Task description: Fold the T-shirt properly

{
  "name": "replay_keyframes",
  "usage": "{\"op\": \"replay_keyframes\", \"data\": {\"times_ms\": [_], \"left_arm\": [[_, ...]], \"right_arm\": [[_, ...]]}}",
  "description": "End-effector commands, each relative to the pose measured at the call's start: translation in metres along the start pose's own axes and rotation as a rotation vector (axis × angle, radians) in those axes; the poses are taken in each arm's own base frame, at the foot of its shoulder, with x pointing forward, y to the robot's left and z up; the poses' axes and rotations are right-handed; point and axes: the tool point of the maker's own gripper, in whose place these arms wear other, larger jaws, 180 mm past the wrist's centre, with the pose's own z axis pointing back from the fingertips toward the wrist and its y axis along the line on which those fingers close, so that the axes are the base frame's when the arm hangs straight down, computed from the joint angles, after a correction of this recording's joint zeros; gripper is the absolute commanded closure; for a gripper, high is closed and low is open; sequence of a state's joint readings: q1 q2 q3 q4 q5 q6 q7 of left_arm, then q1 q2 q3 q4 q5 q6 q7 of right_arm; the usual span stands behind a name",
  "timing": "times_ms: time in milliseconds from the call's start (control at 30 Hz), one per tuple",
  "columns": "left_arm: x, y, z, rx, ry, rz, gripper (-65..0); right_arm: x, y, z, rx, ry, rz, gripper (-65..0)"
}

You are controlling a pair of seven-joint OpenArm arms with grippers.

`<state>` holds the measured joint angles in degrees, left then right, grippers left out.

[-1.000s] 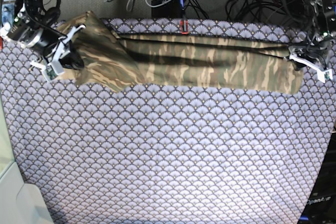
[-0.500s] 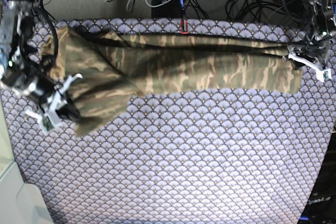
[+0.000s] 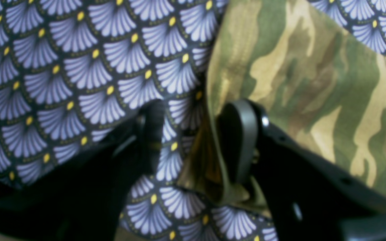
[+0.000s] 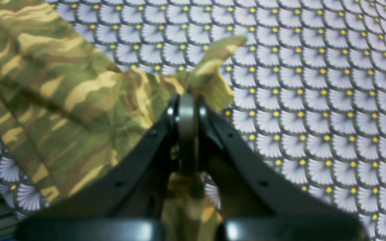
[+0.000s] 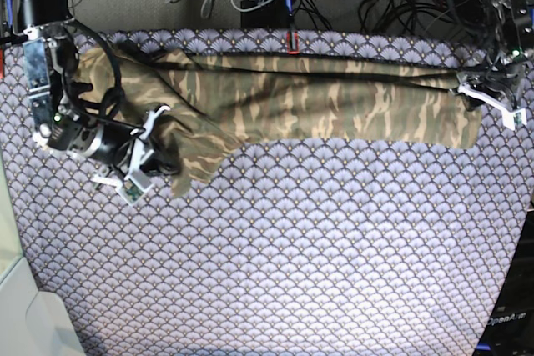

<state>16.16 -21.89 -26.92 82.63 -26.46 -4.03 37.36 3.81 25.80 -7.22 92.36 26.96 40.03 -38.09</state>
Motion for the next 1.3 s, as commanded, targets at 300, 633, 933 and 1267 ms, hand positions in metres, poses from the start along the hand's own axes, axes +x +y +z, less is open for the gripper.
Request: {"op": "replay_keyframes", "data": {"times_ms": [300, 633, 933, 1267], "left_arm": [[0.017, 0.005, 0.003, 0.012, -0.044, -0.007, -29.8], [0.020, 0.005, 0.002, 0.013, -0.051, -0.006, -29.8], [0.021, 0.006, 0.003, 0.014, -0.052, -0.007, -29.8], [0.021, 0.006, 0.003, 0.014, -0.052, -0.007, -29.8]], "right_arm": [[-0.001, 0.006, 0.045, -0.076, -0.119, -0.039, 0.0], [-0.035, 0.018, 0.070, -0.154, -0.116, -0.184, 0.0], [-0.039, 0.029, 0.091, -0.241, -0.166, -0.280, 0.0], [-0.059, 0.028, 0.102, -0.318, -0.166, -0.384, 0.0]]}}
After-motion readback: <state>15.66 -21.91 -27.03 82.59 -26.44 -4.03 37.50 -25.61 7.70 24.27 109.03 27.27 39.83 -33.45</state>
